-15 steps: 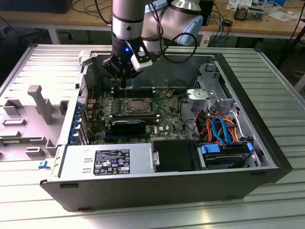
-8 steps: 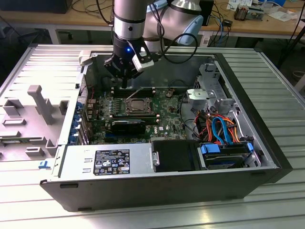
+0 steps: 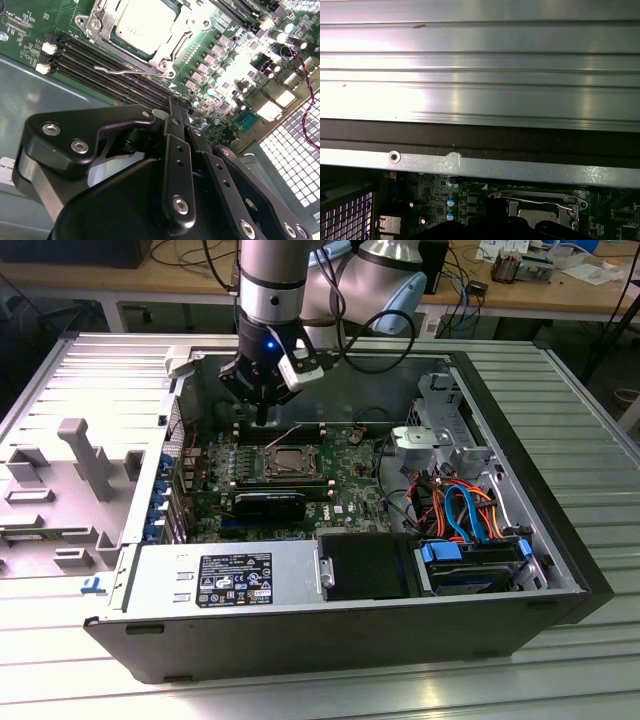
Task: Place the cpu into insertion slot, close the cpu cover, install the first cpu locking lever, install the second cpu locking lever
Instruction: 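Install the first cpu locking lever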
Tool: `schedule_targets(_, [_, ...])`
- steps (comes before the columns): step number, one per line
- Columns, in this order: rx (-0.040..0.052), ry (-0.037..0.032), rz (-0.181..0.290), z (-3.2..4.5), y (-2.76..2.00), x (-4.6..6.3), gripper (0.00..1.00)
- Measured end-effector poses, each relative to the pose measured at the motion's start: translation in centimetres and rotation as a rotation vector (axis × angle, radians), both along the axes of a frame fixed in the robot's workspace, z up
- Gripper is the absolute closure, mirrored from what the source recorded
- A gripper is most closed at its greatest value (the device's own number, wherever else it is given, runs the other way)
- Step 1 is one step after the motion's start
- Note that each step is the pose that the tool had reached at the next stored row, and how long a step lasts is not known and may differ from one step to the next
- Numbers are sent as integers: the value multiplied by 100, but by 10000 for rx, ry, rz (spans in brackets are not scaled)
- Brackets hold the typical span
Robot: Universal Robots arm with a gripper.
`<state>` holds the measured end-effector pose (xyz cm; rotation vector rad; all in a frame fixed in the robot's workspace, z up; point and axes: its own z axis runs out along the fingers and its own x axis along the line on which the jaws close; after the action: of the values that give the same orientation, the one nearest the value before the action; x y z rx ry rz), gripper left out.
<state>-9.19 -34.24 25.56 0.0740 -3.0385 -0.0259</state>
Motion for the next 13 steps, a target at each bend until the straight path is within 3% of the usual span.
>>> schedule_targets(1, [0,-59,-1,-1,0,-1,89])
schedule_targets(2, [1,-167,-1,-3,0,0,89])
schedule_targets(6, [3,-705,-1,-7,0,0,89])
schedule_targets(8, [1,-931,0,-9,0,0,89])
schedule_targets(13, [-4,-946,1,-16,0,0,89])
